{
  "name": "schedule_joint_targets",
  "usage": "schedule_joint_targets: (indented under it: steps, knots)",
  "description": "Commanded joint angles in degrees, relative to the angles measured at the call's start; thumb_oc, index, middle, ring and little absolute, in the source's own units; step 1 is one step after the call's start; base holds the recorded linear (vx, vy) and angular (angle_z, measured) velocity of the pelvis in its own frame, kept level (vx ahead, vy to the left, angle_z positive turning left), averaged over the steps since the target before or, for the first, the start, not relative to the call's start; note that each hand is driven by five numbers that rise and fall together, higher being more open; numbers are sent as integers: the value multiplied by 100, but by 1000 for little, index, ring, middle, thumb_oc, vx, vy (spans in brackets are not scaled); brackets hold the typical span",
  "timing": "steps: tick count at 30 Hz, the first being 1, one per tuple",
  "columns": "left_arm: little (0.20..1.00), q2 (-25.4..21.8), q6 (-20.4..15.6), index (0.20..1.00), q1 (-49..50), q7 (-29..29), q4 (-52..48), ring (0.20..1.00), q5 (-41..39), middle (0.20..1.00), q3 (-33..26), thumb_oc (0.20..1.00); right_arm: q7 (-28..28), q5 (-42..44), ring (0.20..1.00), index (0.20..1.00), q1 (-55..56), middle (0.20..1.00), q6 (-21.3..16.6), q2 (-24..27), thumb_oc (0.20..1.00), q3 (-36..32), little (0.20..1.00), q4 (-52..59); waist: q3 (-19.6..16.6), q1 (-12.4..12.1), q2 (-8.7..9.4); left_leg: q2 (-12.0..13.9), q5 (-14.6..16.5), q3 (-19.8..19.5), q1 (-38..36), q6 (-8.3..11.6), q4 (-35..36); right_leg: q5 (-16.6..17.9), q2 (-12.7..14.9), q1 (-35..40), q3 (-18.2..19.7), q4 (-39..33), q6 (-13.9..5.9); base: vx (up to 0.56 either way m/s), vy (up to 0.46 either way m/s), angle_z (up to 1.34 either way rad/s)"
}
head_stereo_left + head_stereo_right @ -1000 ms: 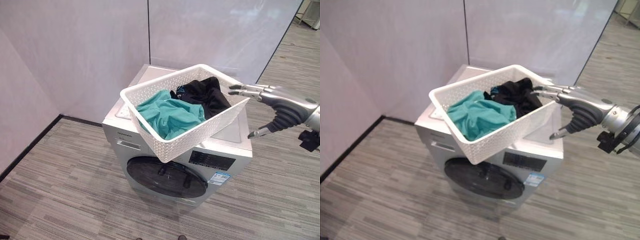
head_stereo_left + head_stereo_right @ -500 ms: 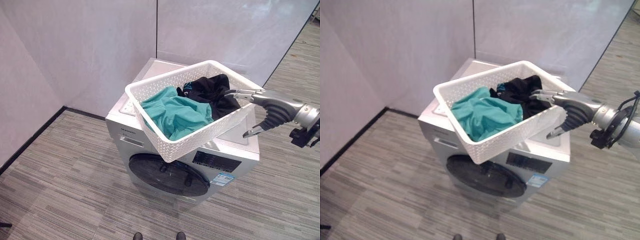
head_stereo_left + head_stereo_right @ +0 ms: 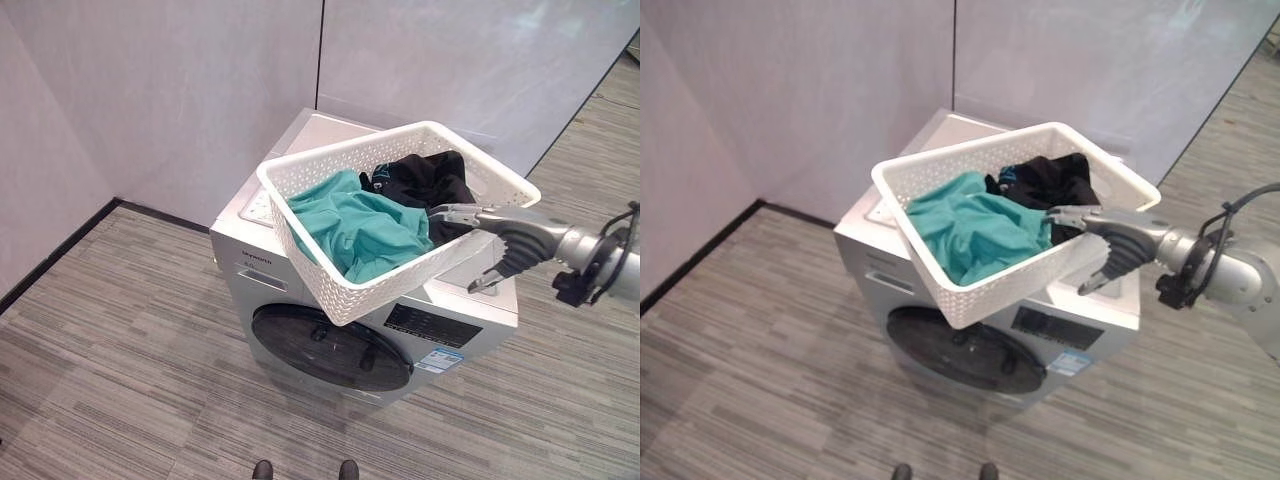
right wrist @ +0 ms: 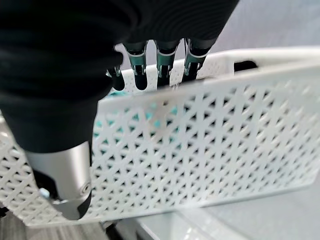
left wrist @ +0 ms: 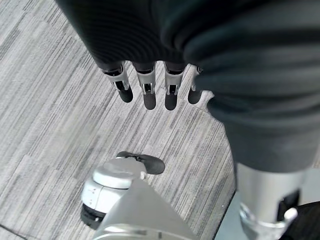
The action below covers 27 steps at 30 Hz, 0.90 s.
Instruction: Grab the laundry basket,head to the washer,open it,put in the laundry and shut it.
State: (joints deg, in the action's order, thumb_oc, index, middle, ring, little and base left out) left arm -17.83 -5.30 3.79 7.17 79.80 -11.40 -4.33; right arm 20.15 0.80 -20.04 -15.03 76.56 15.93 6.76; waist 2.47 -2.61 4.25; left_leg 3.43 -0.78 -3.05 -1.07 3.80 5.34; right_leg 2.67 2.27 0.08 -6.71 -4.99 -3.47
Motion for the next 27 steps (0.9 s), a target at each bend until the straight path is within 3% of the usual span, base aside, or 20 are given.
schedule_joint_targets:
  steps: [1,3,6,7,8,18,27]
  knots:
    - [1000,-227,-7,1000,-182,-77,391,1000,-173,1000,76,1000,-146,-144,1000,1000,-295,1000,67,-274,1000,286,1000,-258,-279,-166,173,-70,-186,27,206,-11,-34,-61,148,239,63,-1,-258,0,0,0]
    - [1000,-217,2,1000,-242,-88,393,1000,-176,1000,115,1000,-152,-217,906,906,-435,906,88,-353,906,463,906,-338,-296,-162,167,-71,-191,32,204,-12,-34,-54,151,241,63,-1,-259,-29,16,-4]
    - [1000,-205,11,1000,-285,-113,373,1000,-203,1000,134,1000,-164,-254,454,454,-619,454,131,-471,454,636,454,-451,-323,-153,145,-74,-188,38,197,-15,-34,-51,161,251,67,-1,-258,-17,13,-3]
    - [1000,-204,11,1000,-283,-113,372,1000,-203,1000,130,1000,-165,-253,429,429,-634,429,132,-473,429,652,429,-456,-323,-148,144,-74,-188,39,196,-15,-34,-51,161,251,67,-1,-258,-21,17,4]
    - [1000,-188,15,1000,-301,-126,365,1000,-218,1000,158,1000,-206,-288,219,219,-716,219,172,-588,219,729,219,-565,-345,-145,135,-73,-191,32,195,-16,-34,-49,170,252,57,-1,-259,0,0,0]
    - [1000,-147,90,1000,-340,-157,402,1000,-262,1000,136,1000,-264,-722,200,200,-894,200,467,-1000,200,816,200,-957,-390,-154,136,-77,-196,27,212,-25,-34,-31,177,244,52,-1,-257,-7,3,0]
    - [1000,-15,190,1000,-326,-172,443,1000,-223,1000,285,1000,-361,-1060,200,200,-1397,200,842,-1923,200,1074,200,-1473,-448,-240,154,-106,-199,24,204,-74,-34,9,193,244,76,-1,-260,-30,19,-2]
